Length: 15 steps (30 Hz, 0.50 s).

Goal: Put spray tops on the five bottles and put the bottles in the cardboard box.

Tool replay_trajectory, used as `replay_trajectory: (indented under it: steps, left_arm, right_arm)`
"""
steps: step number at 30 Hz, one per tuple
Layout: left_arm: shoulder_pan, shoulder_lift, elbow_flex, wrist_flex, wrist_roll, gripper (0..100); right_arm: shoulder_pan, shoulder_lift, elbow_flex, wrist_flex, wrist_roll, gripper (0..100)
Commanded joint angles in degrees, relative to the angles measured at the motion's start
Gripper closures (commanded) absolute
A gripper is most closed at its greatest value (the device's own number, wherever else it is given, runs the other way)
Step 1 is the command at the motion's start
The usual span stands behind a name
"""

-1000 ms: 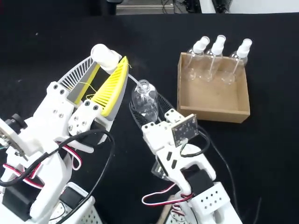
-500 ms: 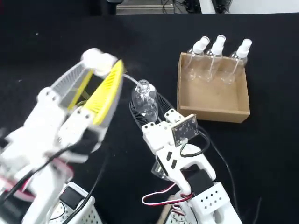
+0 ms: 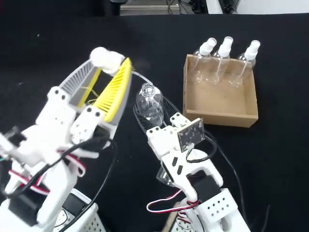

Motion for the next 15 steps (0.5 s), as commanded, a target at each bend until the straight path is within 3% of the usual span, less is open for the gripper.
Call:
replay_trajectory:
  steps: [1,5,15]
  left_arm:
    - [1.1,1.6,-4.8,4.4,-0.3,97]
    - [0.9,1.8,-9.6,10.7,-0.3,97]
    - [0.7,4.8,-10.4,11.1,-0.4,97]
  right_arm:
    - [-0.7,-1.0,-0.1,-1.9,-0.4,98.7]
    - [-0.7,-1.1,-0.1,-1.9,-0.4,98.7]
    - [-0.8,-1.1,-0.2,-1.9,-0.4,98.7]
